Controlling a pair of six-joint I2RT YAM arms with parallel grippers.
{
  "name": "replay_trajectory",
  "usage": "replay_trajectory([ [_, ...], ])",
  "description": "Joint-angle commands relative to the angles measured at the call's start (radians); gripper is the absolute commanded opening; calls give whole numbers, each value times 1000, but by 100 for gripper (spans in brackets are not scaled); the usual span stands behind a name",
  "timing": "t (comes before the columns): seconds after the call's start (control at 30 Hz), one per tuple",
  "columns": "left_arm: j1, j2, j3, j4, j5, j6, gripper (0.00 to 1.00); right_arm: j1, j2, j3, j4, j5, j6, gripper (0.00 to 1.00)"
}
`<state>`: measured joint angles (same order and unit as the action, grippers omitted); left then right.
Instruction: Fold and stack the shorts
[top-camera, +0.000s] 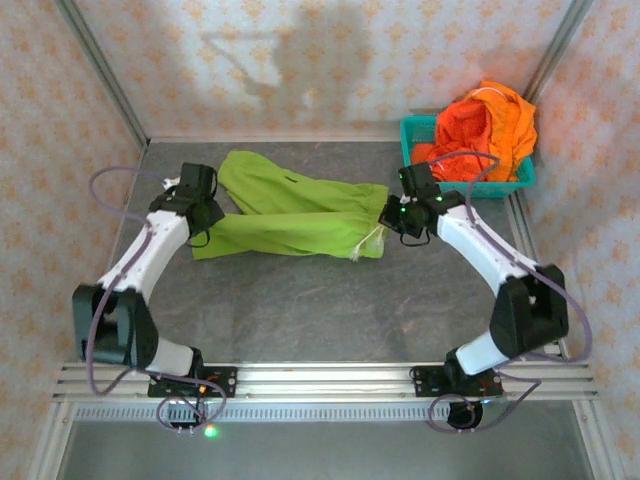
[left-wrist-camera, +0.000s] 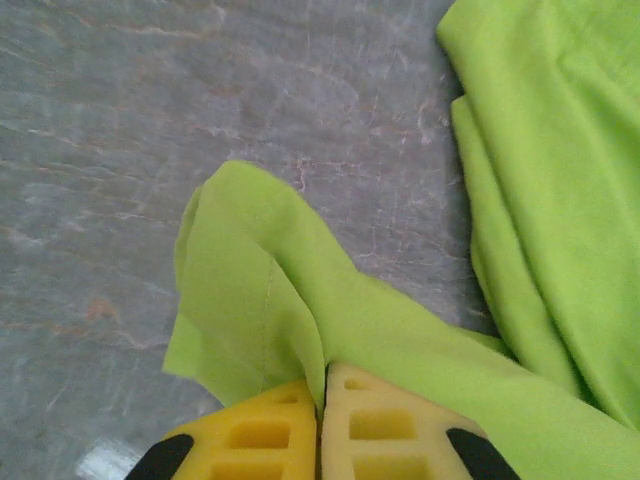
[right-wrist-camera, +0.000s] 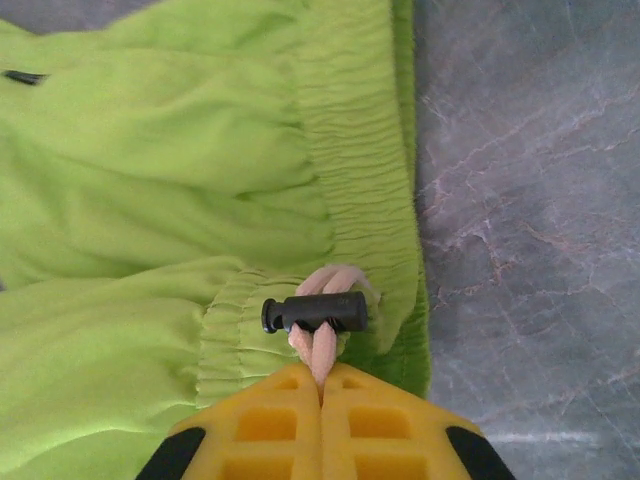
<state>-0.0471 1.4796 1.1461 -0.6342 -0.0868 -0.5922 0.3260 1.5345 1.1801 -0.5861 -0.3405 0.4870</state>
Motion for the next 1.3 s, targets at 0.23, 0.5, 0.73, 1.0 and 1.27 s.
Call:
replay_trajectory([
  [0.23,91,33,115,113,88,-38,69,-78,152,21,135,-97,103,0],
  [0.5,93,-218,-209,156,159,-191,77,-84,198,-24,237,-140,167,0],
  [0.73,102,-142,-290,263,242,-236,70,-84,203,-46,257,-150,172,0],
  [1.0,105,20,-235,322,284,-271,62,-84,190,-72,271,-147,173,0],
  [1.27,105,112,-196,358,292,-297,53,-84,187,-81,270,-150,165,0],
])
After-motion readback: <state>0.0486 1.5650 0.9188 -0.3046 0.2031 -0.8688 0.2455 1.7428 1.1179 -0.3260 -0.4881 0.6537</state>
